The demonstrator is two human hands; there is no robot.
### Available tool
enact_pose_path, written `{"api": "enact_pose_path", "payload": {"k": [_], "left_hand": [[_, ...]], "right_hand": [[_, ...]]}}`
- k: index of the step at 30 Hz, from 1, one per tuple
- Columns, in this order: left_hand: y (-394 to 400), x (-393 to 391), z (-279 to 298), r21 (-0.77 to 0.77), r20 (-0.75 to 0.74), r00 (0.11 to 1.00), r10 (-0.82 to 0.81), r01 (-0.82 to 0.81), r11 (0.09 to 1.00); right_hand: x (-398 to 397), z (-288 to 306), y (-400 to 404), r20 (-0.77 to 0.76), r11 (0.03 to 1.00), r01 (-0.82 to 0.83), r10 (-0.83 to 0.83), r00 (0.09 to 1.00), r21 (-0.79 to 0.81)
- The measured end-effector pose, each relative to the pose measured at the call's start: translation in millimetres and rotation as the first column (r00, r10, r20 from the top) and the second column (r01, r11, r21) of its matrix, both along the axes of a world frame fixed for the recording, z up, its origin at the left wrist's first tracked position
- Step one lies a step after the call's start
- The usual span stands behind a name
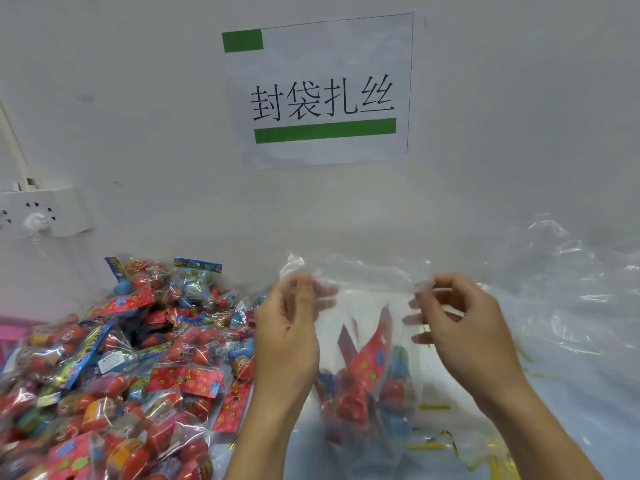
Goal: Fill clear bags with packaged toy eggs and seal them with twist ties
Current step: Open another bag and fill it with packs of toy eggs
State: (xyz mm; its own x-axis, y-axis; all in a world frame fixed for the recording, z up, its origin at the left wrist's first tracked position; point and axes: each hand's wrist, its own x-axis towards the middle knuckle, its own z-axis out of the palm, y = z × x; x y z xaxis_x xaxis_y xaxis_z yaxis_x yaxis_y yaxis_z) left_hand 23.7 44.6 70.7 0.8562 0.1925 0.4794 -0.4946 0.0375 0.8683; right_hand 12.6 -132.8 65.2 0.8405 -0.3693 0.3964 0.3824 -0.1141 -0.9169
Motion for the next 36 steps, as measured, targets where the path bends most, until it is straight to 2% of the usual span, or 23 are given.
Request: {"api": "enact_pose_path", "payload": {"k": [3, 8, 13, 16, 21, 25, 27, 30, 33, 36], "left_hand": [[1.4, 0.2, 3.2, 0.013, 0.021, 1.0, -0.02, 0.02, 1.0], [8.3, -1.0, -0.9, 0.057, -0.104, 0.989, -0.103, 0.109, 0.992], [25.4, -1.8, -2.0, 0.139, -0.15, 0.953, -0.263, 0.283, 0.949], [19.6, -0.7, -1.3, 0.205, -0.114, 0.967, -0.226, 0.246, 0.948], [4.1, -1.8, 5.6, 0.013, 0.071, 0.993, -0.091, 0.09, 0.996], [3.1, -4.1, 9.7, -0.08, 0.128, 0.991, 0.042, -0.032, 0.996], [1.6, -5.2, 12.0, -0.142, 0.108, 0.994, 0.01, 0.006, 0.99], [-3.0, -6.5, 14.6, -0.259, 0.072, 0.993, -0.089, 0.105, 0.96], [-9.9, -8.8, 17.7, -0.405, 0.049, 0.983, -0.178, 0.183, 0.896], [-14.4, -11.1, 19.4, -0.496, 0.04, 0.969, -0.242, 0.229, 0.837]], "right_hand": [[-0.1, 2.4, -2.4, 0.028, 0.998, -0.021, 0.02, 0.999, 0.052], [1.0, -1.3, -0.3, -0.04, 0.993, -0.054, 0.059, 0.997, 0.109], [0.6, -1.1, -3.3, -0.062, 0.994, -0.016, 0.023, 0.998, 0.109], [0.1, 0.0, -4.7, -0.073, 0.994, -0.033, 0.04, 0.996, 0.103], [-3.3, 6.4, -11.9, -0.073, 0.99, -0.141, 0.142, 0.987, 0.014], [-8.0, 5.2, -25.0, -0.195, 0.937, -0.32, 0.29, 0.937, -0.139], [-11.6, 2.2, -20.9, -0.321, 0.86, -0.455, 0.373, 0.87, -0.233], [-12.3, -5.9, -2.1, -0.467, 0.737, -0.614, 0.453, 0.76, -0.283], [-8.0, -11.3, 19.6, -0.437, 0.696, -0.686, 0.559, 0.704, -0.214], [-4.8, -16.8, 31.2, -0.326, 0.749, -0.637, 0.565, 0.758, -0.184]]}}
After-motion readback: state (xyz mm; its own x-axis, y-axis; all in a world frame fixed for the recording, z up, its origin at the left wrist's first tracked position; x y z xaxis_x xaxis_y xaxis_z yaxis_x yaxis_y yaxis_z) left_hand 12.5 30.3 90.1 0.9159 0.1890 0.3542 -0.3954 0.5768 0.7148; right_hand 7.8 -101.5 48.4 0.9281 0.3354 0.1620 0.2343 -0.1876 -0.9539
